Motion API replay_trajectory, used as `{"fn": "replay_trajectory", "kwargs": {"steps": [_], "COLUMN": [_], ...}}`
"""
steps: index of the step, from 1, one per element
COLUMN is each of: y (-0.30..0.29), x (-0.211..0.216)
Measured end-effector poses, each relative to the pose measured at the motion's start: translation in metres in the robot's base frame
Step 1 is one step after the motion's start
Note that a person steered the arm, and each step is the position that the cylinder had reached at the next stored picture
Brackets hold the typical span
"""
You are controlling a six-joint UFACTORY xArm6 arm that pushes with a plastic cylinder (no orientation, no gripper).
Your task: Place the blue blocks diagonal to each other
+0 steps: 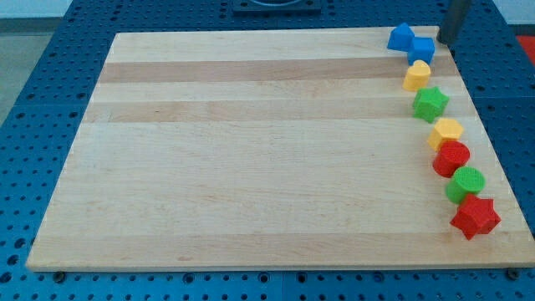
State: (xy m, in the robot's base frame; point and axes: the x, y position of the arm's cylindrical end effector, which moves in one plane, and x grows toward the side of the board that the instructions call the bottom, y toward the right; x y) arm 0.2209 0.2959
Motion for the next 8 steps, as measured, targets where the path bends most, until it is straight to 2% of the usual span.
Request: {"fn": "replay_trajectory", "kwargs": {"steps": [1,2,4,6,7,8], "y": [-0.043,-0.13,-0.251,-0.187,-0.109,-0.058], "x": [-0.008,0.019,0.067,-0.005,-0.027,-0.026]}}
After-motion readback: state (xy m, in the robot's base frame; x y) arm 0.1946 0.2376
